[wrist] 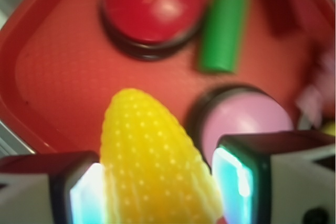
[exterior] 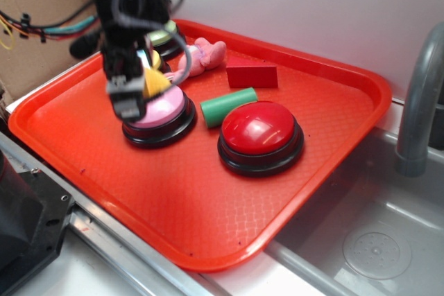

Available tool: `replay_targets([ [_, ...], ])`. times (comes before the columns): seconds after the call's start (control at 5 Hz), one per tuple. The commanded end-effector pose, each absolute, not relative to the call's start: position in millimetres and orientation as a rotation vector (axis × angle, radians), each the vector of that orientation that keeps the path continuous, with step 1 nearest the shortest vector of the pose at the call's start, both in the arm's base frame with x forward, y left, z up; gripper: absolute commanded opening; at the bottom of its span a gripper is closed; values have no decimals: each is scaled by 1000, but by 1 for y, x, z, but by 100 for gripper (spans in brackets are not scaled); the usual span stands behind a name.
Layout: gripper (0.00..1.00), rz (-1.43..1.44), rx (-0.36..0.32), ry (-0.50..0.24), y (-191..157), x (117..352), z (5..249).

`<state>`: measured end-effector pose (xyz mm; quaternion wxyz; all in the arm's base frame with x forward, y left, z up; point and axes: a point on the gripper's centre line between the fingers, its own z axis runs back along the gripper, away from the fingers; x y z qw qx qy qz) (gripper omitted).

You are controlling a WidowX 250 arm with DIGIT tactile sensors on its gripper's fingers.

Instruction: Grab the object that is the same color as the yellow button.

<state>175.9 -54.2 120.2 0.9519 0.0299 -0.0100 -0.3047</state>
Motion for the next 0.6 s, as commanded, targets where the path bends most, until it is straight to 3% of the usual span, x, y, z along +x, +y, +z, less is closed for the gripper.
replay_targets([
  [0.0, 0, -113, -60, -93, -34, 173, 183],
  [0.2, 0, 136, -89, -99, -33, 162, 193],
  [0.4, 0, 269, -48, -85, -24, 165, 183],
])
